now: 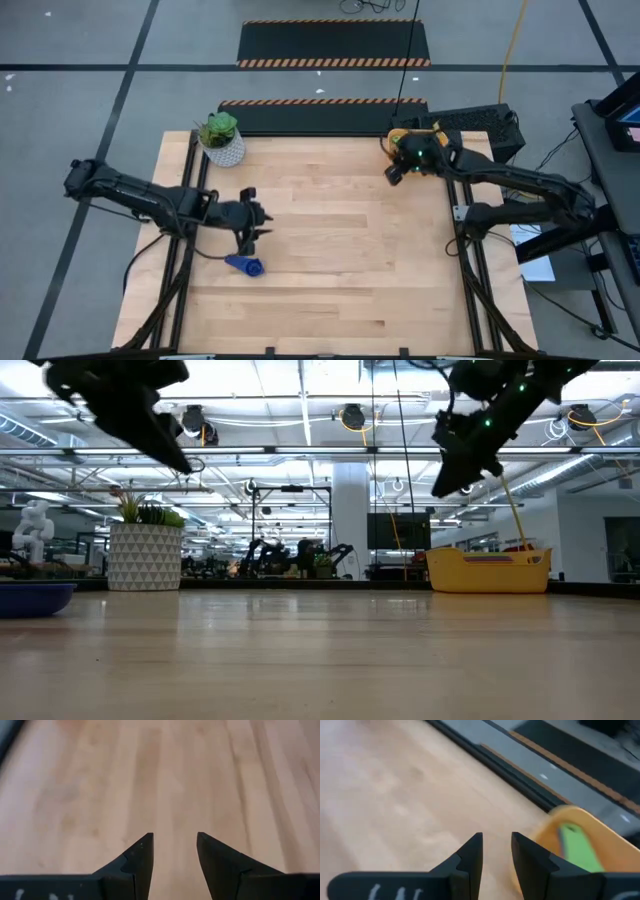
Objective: Nest measuring cups in basket
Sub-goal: Stack the dark blue measuring cup on top of the green measuring cup into the bin
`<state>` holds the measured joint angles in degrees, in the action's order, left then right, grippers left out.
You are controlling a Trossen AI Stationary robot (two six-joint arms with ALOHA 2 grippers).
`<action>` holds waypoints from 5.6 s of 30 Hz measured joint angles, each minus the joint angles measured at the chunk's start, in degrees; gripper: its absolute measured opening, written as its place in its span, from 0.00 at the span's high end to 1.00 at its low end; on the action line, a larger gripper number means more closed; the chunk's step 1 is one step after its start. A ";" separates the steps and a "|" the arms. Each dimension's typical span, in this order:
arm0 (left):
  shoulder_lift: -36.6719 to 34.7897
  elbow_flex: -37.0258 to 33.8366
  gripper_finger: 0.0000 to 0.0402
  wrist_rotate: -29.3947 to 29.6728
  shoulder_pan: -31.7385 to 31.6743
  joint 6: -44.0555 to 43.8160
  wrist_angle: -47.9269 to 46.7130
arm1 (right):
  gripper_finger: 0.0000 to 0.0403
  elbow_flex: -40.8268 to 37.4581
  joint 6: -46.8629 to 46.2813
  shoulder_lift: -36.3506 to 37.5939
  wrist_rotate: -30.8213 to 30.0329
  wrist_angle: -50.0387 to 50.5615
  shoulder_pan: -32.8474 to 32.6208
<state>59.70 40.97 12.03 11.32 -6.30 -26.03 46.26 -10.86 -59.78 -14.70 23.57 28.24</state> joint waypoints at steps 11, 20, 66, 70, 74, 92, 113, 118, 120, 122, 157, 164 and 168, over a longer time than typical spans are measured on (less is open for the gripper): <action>6.36 -0.02 0.43 0.00 13.57 -14.39 -8.03 | 0.76 -0.80 6.20 -0.01 0.28 -7.08 -13.44; 15.49 -0.04 0.31 -6.50 14.10 -24.05 -10.34 | 0.76 -0.85 9.87 -0.01 0.27 -9.62 -16.95; 21.73 11.66 0.97 12.03 -3.69 8.54 -0.36 | 0.76 -0.83 10.35 -10.21 -7.69 -25.53 -15.84; 21.73 11.91 0.97 15.99 -7.65 15.03 4.27 | 0.76 -0.83 10.48 -12.27 -7.22 -28.73 -15.86; 21.73 11.91 0.96 18.65 -10.17 22.31 10.77 | 0.76 -0.83 10.73 -14.69 1.52 -35.21 -15.82; 24.69 11.97 0.97 20.11 -14.61 34.82 28.78 | 0.76 -0.79 14.78 -26.37 7.39 -57.41 -17.13; 32.90 11.96 0.97 19.70 -17.89 30.57 38.04 | 0.76 -0.22 21.36 -29.32 4.26 -55.93 -18.99; 32.90 11.93 0.97 19.64 -17.74 30.71 38.51 | 0.75 0.02 21.71 -32.33 3.75 -58.89 -18.99; 32.90 11.90 0.96 19.68 -17.73 31.21 38.47 | 0.73 0.05 22.17 -32.92 2.26 -59.42 -19.01; 32.90 11.91 0.96 19.53 -17.62 31.24 38.60 | 0.69 0.50 22.55 -33.76 -0.18 -59.52 -19.03; 32.81 12.53 0.71 11.70 -14.31 27.90 38.96 | 0.97 2.57 25.90 -37.04 -8.74 -58.50 -17.99; 29.70 16.44 0.59 13.02 -12.93 22.94 31.76 | 0.97 2.62 24.70 -35.32 -11.77 -52.55 -16.55; 23.67 16.79 0.58 15.23 -12.62 20.18 25.55 | 0.97 2.62 20.79 -31.27 -14.16 -42.52 -14.85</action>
<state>83.37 57.76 27.26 -1.30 13.88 -0.48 48.88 9.93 -91.05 -28.85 -18.96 13.39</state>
